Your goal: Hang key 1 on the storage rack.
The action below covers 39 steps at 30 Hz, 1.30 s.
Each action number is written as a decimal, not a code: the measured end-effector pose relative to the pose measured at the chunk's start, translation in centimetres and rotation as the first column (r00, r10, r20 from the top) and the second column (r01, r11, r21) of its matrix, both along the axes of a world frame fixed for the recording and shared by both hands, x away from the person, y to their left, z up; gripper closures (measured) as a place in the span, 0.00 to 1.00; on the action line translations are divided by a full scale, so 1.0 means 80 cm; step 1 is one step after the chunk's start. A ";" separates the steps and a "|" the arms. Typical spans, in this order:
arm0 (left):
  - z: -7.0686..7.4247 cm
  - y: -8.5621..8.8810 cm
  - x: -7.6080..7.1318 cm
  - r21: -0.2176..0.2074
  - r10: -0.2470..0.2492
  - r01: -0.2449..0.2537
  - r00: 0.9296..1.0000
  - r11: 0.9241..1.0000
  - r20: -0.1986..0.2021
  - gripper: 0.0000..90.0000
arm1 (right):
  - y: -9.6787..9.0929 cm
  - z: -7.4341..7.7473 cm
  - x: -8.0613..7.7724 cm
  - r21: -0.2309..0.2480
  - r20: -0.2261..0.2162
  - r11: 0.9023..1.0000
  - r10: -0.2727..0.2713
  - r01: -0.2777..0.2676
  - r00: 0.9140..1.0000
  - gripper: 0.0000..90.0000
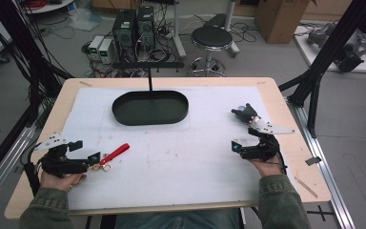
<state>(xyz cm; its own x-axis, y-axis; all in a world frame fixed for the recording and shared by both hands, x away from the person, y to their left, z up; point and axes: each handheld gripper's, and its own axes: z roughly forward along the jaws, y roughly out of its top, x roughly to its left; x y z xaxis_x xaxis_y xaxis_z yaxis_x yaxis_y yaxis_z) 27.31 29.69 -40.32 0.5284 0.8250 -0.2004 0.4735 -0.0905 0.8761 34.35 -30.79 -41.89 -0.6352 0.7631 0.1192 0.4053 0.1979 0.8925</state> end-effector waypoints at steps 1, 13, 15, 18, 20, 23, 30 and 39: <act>0.000 0.001 0.000 0.001 -0.001 0.001 1.000 1.000 -0.002 0.07 | 0.000 0.000 0.001 -0.001 -0.002 1.000 0.002 -0.002 1.000 0.01; -0.002 0.002 0.003 0.016 -0.006 0.006 1.000 1.000 -0.018 0.08 | 0.000 0.000 0.000 0.006 0.002 1.000 0.015 -0.015 1.000 0.01; -0.003 0.002 0.004 0.021 -0.003 0.004 1.000 1.000 -0.029 0.08 | 0.001 -0.001 0.000 -0.001 0.006 1.000 0.021 -0.021 1.000 0.01; -0.004 0.002 0.005 0.020 -0.005 0.006 0.999 1.000 -0.033 0.08 | 0.000 0.000 0.000 0.004 0.003 1.000 0.016 -0.016 1.000 0.01; -0.003 0.001 0.005 0.027 -0.004 0.005 0.999 1.000 -0.035 0.08 | 0.000 0.000 -0.001 0.007 -0.005 1.000 0.015 -0.015 1.000 0.01; 0.001 0.000 0.011 0.029 0.000 0.000 1.000 1.000 -0.028 0.08 | 0.000 -0.001 0.001 0.020 -0.010 1.000 0.013 -0.013 1.000 0.01; 0.007 -0.005 0.021 0.050 -0.028 0.031 0.998 0.998 -0.063 0.08 | 0.000 -0.001 0.002 0.026 -0.006 1.000 -0.001 0.001 1.000 0.01; 0.027 -0.020 0.044 0.132 -0.065 0.076 0.994 0.988 -0.091 0.08 | -0.001 -0.002 0.004 0.029 -0.013 1.000 0.000 0.000 1.000 0.01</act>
<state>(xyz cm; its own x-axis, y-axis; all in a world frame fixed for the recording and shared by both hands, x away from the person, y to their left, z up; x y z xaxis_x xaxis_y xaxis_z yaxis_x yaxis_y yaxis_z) 30.79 28.09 -38.19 0.5716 0.8090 -0.1373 0.5354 -0.2409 0.8095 34.68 -30.86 -42.02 -0.6335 0.7592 0.1493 0.4166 0.1721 0.8926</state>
